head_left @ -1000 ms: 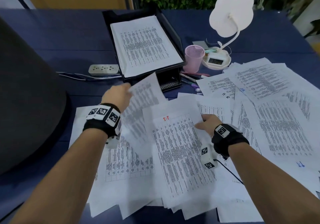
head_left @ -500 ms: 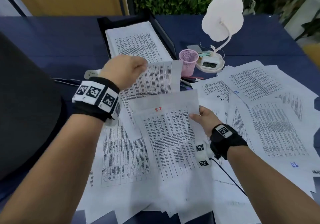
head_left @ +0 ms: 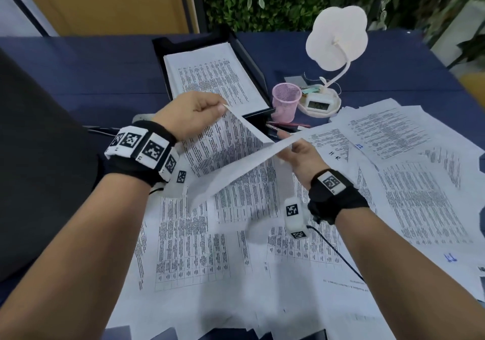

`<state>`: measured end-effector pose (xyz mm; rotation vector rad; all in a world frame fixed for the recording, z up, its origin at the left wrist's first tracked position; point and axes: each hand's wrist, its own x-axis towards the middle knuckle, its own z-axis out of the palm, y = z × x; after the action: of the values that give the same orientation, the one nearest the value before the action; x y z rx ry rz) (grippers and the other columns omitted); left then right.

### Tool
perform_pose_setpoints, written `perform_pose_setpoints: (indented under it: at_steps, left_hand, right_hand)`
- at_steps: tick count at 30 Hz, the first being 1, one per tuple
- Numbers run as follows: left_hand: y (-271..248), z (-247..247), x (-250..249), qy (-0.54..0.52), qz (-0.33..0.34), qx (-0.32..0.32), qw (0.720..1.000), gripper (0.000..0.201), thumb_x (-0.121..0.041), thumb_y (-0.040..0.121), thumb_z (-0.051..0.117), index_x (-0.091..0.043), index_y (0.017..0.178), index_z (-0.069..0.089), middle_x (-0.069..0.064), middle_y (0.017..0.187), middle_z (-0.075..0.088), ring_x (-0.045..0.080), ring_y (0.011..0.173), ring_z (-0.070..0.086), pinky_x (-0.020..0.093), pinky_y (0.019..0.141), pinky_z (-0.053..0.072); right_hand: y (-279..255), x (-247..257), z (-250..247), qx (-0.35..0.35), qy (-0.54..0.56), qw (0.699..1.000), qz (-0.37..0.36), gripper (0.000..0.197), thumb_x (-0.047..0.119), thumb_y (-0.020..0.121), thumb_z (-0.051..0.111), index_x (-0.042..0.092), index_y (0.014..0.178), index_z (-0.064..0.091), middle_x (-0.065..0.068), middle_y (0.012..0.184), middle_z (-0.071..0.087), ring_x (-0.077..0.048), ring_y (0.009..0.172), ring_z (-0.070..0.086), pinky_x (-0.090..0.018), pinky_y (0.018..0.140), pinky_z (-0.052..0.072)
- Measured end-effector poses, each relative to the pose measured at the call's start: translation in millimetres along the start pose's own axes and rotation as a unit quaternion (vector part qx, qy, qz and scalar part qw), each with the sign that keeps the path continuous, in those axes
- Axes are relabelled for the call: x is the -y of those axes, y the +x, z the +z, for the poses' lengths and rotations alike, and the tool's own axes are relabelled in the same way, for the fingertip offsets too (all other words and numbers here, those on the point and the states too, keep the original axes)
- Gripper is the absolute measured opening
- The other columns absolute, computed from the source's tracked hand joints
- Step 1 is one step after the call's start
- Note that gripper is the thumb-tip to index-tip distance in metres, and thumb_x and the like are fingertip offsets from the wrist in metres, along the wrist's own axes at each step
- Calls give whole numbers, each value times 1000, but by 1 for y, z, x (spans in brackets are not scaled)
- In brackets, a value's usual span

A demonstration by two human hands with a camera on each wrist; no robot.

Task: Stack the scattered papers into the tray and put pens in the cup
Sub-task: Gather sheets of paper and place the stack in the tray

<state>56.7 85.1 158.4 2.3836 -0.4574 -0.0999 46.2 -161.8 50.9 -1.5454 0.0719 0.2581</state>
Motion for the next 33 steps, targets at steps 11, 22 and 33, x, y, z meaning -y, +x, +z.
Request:
perform_pose_setpoints:
  at_steps: [11, 22, 33]
  left_hand:
    - [-1, -23, -17, 114, 80, -197, 970, 39, -49, 95, 42, -24, 117, 63, -2, 91, 65, 13, 87, 58, 38, 83, 44]
    - [-19, 35, 9, -239, -160, -214, 933, 127, -75, 52, 71, -33, 149, -1, 8, 144, 39, 21, 129, 44, 40, 107, 37]
    - [-14, 77, 16, -303, -157, -217, 915, 50, -13, 93, 55, -6, 139, 35, 5, 136, 53, 12, 124, 51, 37, 109, 39]
  right_hand:
    - [10, 33, 17, -46, 34, 995, -77, 14, 5, 87, 62, 19, 87, 64, 12, 74, 70, -3, 69, 62, -26, 70, 51]
    - [-2, 43, -4, -75, 136, 984, -86, 20, -1, 93, 51, 19, 88, 55, 13, 74, 62, -1, 68, 58, -19, 65, 48]
    - [-15, 44, -7, -108, 21, 984, -137, 30, -6, 90, 52, 20, 104, 58, -2, 107, 66, -11, 96, 63, -30, 95, 50]
